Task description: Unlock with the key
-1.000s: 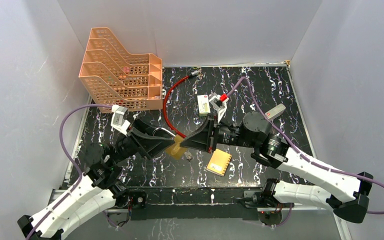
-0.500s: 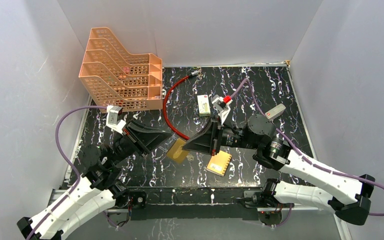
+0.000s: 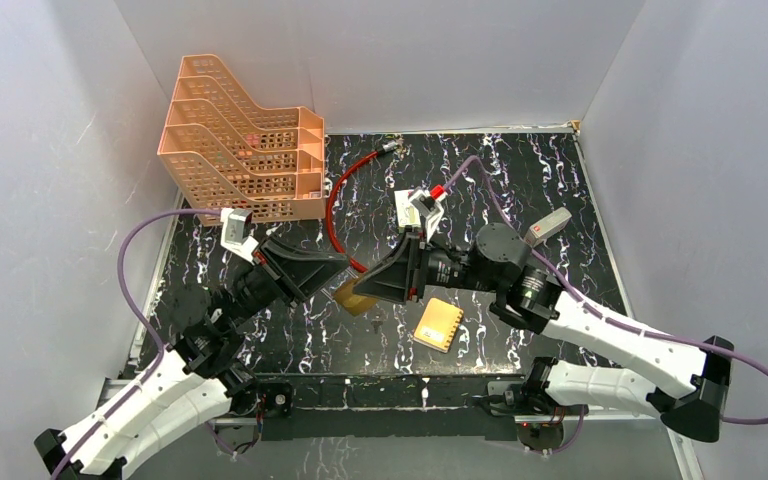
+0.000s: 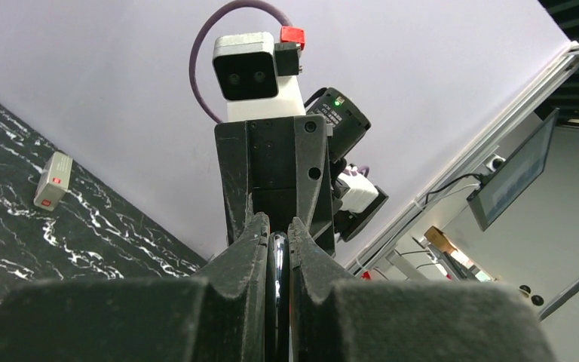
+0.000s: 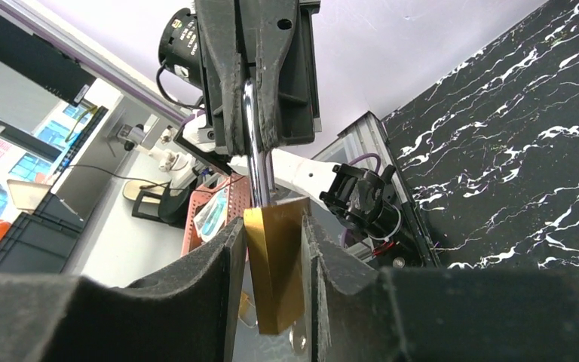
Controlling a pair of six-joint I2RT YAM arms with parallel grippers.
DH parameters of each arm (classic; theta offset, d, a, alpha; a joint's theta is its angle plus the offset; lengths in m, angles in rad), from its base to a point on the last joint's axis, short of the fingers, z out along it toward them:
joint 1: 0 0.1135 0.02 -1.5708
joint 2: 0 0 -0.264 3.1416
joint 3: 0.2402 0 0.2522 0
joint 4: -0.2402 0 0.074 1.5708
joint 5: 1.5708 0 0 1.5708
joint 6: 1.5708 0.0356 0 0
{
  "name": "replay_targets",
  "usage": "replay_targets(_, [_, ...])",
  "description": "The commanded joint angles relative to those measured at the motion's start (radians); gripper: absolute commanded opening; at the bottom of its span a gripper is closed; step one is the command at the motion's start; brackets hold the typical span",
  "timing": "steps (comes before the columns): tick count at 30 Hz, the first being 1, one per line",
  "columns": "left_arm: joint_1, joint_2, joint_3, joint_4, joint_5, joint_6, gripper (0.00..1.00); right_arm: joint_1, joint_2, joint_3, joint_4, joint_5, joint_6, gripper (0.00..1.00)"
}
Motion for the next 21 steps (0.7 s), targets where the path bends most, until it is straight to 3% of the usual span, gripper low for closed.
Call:
replay_targets(1, [0.0,-0.005,0.046,0.072,-0.05,0.009,0.0,0.006,0.024,0.037,0.133,-0.041,0.038,0.4])
replay_targets(3, [0.0,-0.008,0.043,0.072,-0.054,0.012,0.0,0.007,0.044,0.046,0.145,-0.054,0.044,0.35])
replay_targets(7, [0.0,-0.023,0.038,0.067,-0.068,0.057,0.0,0.006,0.072,0.058,0.152,-0.092,0.049,0.12])
replay_targets(10, [0.001,-0.041,0.053,0.013,-0.097,0.148,0.0,0.006,0.074,0.065,0.149,-0.122,0.035,0.0])
replay_targets(13, [0.0,-0.035,0.097,-0.097,-0.161,0.199,0.0,0.006,0.078,0.145,-0.063,-0.05,-0.094,0.0])
replay_targets(16, [0.0,0.008,0.169,-0.215,-0.205,0.165,0.0,0.006,0.076,0.226,-0.326,0.167,-0.247,0.0])
replay_targets(19, [0.0,0.073,0.223,-0.352,-0.265,0.042,0.0,0.006,0.082,0.258,-0.438,0.337,-0.352,0.0])
replay_targets(21, [0.0,0.119,0.236,-0.422,-0.317,-0.116,0.0,0.005,0.091,0.265,-0.473,0.441,-0.42,0.0])
